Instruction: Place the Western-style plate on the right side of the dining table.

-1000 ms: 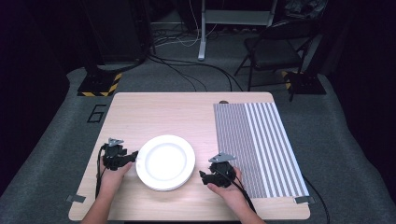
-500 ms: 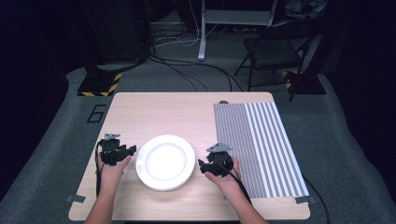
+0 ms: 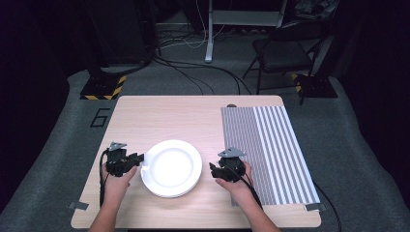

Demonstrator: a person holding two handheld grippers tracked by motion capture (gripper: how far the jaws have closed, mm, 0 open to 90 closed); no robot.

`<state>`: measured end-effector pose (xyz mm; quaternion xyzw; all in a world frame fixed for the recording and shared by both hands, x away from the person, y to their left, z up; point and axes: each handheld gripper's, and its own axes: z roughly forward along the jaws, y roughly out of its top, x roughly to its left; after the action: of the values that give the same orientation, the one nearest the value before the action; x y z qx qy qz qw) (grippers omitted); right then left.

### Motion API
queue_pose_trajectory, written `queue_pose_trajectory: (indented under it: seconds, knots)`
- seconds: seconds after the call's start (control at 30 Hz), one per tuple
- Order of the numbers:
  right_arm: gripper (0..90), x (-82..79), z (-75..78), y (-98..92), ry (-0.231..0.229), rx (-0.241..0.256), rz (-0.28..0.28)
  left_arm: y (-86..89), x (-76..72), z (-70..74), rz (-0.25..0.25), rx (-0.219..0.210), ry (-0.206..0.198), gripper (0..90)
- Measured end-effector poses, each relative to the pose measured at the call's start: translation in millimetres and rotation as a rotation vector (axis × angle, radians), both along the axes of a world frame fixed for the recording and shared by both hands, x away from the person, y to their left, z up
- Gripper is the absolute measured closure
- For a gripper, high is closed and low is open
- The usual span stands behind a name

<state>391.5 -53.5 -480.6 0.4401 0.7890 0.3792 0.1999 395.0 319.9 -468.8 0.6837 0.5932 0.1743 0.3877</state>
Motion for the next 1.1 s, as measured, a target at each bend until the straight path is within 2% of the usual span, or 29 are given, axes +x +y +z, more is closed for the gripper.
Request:
queue_pose_trajectory:
  seconds: [0.2,0.4,0.47,0.53,0.7,0.8,0.97,1.03,1.1]
  knots:
    - [42.9,-1.3,-5.2,4.1,0.027,0.016,0.043,0.8,-3.5,-0.6,-0.013,-0.011,0.012,69.9]
    - [44.9,-1.0,-4.3,8.1,0.038,0.045,0.058,4.9,-6.3,-2.7,-0.015,-0.053,0.032,75.5]
    - [45.4,1.8,-5.0,7.4,0.068,0.063,0.071,6.8,-6.6,-3.8,-0.022,-0.071,0.042,77.3]
    - [45.6,3.1,-6.0,7.1,0.096,0.092,0.064,8.7,-6.8,-4.6,-0.028,-0.099,0.048,78.7]
    - [45.4,5.1,-5.5,4.5,0.109,0.124,0.050,8.3,-7.6,-5.2,-0.037,-0.139,0.076,83.2]
    - [45.7,6.0,-4.3,2.5,0.123,0.158,0.042,8.8,-8.0,-4.7,-0.046,-0.121,0.071,84.2]
    - [45.4,6.4,-4.5,2.7,0.138,0.177,0.042,10.5,-9.0,-5.0,-0.042,-0.142,0.078,88.1]
    - [45.1,6.1,-4.2,3.4,0.144,0.193,0.045,8.0,-7.4,-8.8,-0.076,-0.194,0.089,90.0]
    - [44.7,5.9,-3.9,4.0,0.151,0.210,0.048,0.7,-6.4,-10.6,-0.098,-0.174,0.087,90.0]
